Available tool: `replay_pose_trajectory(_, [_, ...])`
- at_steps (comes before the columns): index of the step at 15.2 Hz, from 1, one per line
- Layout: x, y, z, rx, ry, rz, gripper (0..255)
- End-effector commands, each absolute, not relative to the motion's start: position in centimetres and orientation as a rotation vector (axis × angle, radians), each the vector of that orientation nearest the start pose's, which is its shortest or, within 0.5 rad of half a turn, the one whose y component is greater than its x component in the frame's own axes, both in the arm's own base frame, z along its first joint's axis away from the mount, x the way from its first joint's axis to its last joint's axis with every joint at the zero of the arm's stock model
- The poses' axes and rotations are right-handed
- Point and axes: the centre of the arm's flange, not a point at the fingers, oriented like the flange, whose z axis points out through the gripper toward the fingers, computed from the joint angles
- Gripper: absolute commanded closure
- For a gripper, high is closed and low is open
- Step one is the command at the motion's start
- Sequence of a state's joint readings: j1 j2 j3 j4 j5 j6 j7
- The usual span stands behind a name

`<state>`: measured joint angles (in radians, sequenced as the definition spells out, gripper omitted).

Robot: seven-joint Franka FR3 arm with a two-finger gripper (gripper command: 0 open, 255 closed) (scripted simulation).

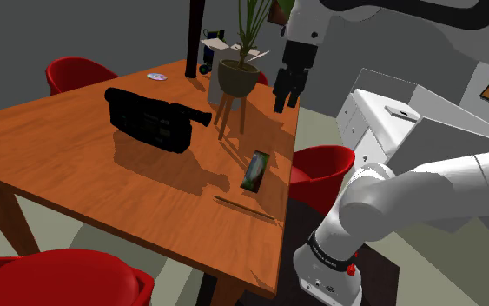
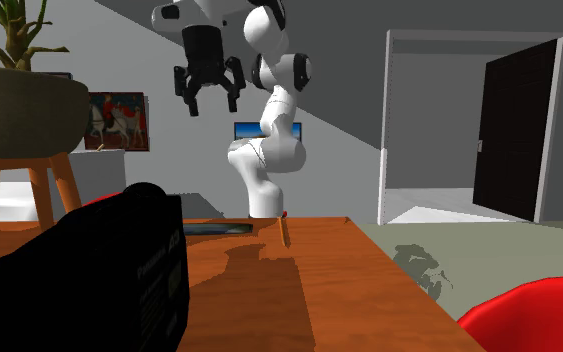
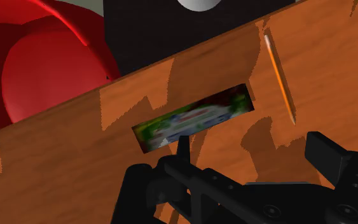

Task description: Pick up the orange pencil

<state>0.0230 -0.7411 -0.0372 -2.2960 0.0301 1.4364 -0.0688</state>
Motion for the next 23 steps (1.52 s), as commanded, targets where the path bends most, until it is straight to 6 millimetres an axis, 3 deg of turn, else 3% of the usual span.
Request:
replay_pose_trajectory(1, [30.5,-0.4,59.4,-3.075,-0.105,0.18,0])
replay_pose_trajectory(9, [26.7,8.1,51.7,-3.186,-0.332,0.09,0])
replay_pose_trajectory(16, [22.9,14.3,44.0,-3.267,-0.544,0.005,0])
replay_pose_trajectory(20, [20.7,17.2,39.3,-3.304,-0.67,-0.045,0])
replay_pose_trajectory(23, [20.7,17.2,37.7,-3.304,-0.67,-0.045,0])
